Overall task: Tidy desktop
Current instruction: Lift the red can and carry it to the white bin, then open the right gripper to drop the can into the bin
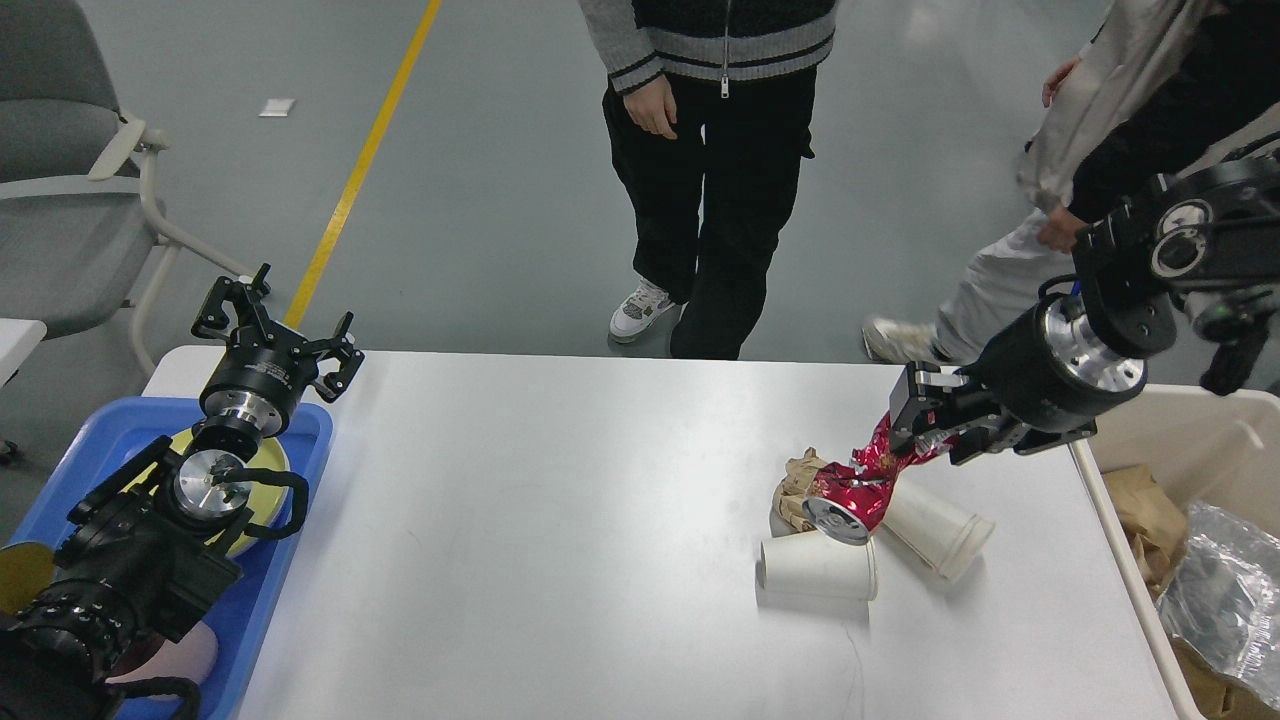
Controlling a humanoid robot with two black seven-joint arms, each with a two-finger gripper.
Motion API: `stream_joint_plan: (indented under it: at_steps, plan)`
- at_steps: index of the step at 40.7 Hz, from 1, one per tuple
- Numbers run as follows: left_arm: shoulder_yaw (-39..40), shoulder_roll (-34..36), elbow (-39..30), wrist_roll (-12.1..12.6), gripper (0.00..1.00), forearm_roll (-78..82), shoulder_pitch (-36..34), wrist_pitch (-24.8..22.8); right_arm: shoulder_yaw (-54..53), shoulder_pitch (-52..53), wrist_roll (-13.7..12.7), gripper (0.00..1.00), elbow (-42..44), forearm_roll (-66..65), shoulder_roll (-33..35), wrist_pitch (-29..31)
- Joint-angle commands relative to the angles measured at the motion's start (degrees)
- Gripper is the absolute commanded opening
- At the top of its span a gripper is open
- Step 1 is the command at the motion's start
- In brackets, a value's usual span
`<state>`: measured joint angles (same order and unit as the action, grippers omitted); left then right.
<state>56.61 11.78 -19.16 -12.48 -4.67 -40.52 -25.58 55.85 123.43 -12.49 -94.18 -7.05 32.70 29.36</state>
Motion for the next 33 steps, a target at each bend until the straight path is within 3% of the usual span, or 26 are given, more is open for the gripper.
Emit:
stream_joint_plan:
  at_steps: [1, 9, 17, 26, 33]
  plan:
    - [0.0, 0.0, 0.0, 0.0, 0.98, 0.0, 0.0, 0.0, 0.8, 0.9, 0.0, 0.0, 1.0, -2.1, -0.6, 1.3]
    - [0.0, 0.0, 0.0, 0.0, 0.98, 0.0, 0.0, 0.0, 8.4, -5.2, 0.0, 0.0, 10.8, -12.0, 3.9, 0.5]
    - [0.0, 0.0, 0.0, 0.0, 0.98, 0.0, 0.0, 0.0, 8.3, -18.2, 0.1, 0.0, 28.5, -14.9, 7.2, 0.1]
    - [0.0, 0.0, 0.0, 0.0, 0.98, 0.0, 0.0, 0.0, 8.2, -41.3, -0.1, 0.0, 54.3, -14.0, 5.0, -10.1]
    - [0.0, 0.0, 0.0, 0.0, 0.98, 0.0, 0.0, 0.0, 7.6, -59.5, -0.8, 0.0, 71.5, -7.0, -1.8, -19.1]
